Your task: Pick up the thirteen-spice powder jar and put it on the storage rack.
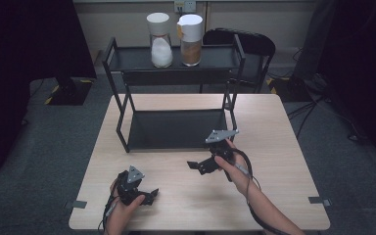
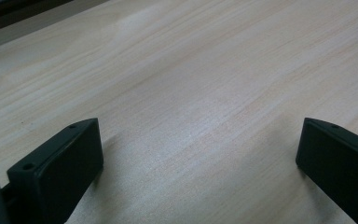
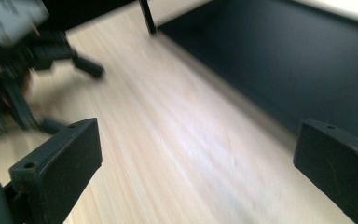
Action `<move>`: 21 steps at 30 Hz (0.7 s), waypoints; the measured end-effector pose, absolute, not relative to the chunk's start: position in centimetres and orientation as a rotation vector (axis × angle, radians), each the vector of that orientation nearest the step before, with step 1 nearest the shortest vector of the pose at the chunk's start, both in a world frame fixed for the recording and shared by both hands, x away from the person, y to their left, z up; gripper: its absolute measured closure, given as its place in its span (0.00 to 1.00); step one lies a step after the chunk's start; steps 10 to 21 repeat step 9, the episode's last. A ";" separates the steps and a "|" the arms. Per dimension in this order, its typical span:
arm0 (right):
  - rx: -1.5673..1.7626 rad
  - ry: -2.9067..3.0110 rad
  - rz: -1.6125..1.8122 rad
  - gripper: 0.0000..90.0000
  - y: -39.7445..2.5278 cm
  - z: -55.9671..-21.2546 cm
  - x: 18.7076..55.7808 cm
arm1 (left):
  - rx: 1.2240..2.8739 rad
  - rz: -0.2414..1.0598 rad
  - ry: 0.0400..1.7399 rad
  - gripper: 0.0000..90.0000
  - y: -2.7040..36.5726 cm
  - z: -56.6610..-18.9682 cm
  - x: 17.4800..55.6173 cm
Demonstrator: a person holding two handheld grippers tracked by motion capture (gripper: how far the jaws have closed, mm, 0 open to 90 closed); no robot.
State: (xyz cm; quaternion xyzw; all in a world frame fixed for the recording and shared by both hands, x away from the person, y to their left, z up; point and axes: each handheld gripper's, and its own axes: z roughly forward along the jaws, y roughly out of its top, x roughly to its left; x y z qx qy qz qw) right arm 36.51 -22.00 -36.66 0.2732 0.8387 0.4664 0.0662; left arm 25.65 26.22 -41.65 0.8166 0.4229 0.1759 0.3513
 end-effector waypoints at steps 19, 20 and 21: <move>0.829 2.592 1.169 0.01 -22.4 -39.4 35.3 | 2.114 0.456 1.095 0.00 26.2 -41.7 25.6; 0.829 2.592 1.169 0.01 -22.4 -39.4 35.3 | 2.114 0.456 1.095 0.00 26.2 -41.7 25.6; 0.829 2.592 1.169 0.01 -22.4 -39.4 35.3 | 2.114 0.456 1.095 0.00 26.2 -41.7 25.6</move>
